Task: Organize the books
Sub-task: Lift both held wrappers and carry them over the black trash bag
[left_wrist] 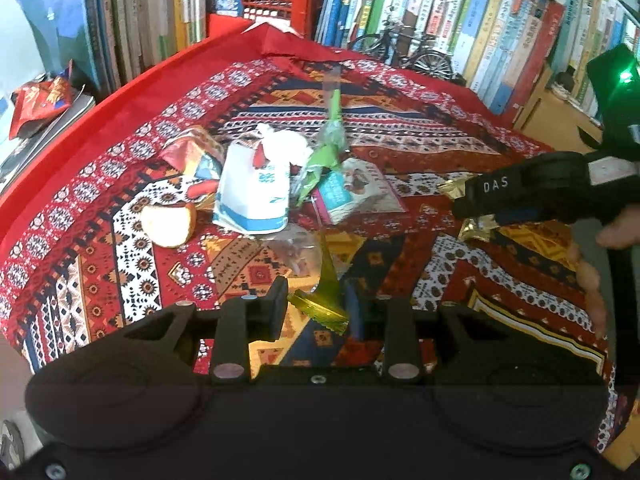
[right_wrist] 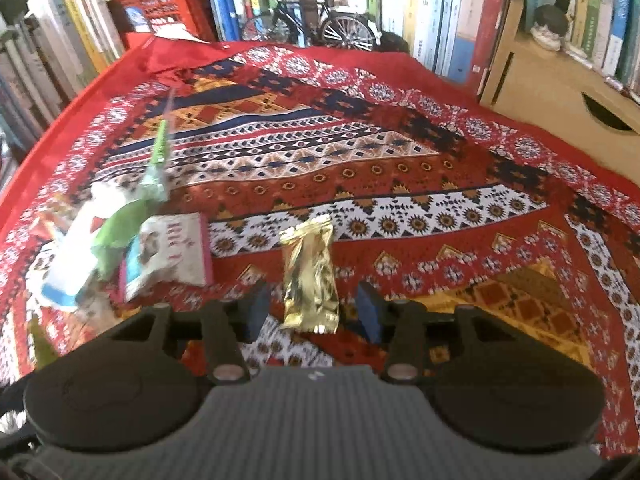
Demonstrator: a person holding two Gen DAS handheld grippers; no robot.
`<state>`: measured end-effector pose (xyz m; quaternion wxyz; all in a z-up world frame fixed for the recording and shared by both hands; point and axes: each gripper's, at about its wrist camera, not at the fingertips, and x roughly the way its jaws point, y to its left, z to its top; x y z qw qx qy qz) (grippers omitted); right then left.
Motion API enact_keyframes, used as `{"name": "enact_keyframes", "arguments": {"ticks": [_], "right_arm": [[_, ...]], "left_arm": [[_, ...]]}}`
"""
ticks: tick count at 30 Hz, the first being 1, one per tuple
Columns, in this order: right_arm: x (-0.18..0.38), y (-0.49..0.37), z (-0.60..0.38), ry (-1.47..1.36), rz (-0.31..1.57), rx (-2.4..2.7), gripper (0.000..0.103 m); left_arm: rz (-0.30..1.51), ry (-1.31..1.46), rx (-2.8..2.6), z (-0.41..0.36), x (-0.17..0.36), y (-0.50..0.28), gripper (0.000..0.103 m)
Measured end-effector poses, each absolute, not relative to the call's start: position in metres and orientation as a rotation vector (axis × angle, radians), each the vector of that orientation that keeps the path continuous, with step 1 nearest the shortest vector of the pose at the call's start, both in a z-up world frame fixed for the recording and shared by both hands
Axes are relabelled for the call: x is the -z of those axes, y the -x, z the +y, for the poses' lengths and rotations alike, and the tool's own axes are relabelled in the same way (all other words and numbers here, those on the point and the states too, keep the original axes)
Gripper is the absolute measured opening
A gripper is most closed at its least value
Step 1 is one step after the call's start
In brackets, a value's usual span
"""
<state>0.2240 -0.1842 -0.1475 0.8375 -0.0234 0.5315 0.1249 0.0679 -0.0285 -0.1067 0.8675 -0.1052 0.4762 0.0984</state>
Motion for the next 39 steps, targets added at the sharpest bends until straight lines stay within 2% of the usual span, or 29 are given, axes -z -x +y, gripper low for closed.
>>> {"name": "enact_keyframes", "arguments": {"ticks": [1,2,4,8,24,39], "right_arm": [[0.152,-0.227,-0.183,0.050,1.133,-0.266,0.063],[0.156,-0.231,-0.182,0.055,1.149,-0.276,0.045],[0.159,-0.232,-0.178,0.093,1.155,-0.292,0.031],[0.155,-0.230,-0.179,0.069,1.170,-0.329,0.023],[0.117,-0.149,-0.182,0.057,1.163,-0.344,0.024],[0.100,-0.041,-0.115,0.107,1.156,-0.418,0.024]], "left_arm": [[1.001,0.226,-0.212,-0.027,0.108,-0.068,0.029],[1.004,0.230,-0.217,-0.026,0.109,-0.069,0.029],[1.007,0.232,-0.226,-0.024,0.111,-0.069,0.029],[1.015,0.253,-0.230,-0.022,0.113,-0.069,0.029],[0.999,0.268,-0.182,-0.018,0.106,-0.031,0.029],[1.018,0.304,-0.225,0.036,0.097,0.084,0.029]]}}
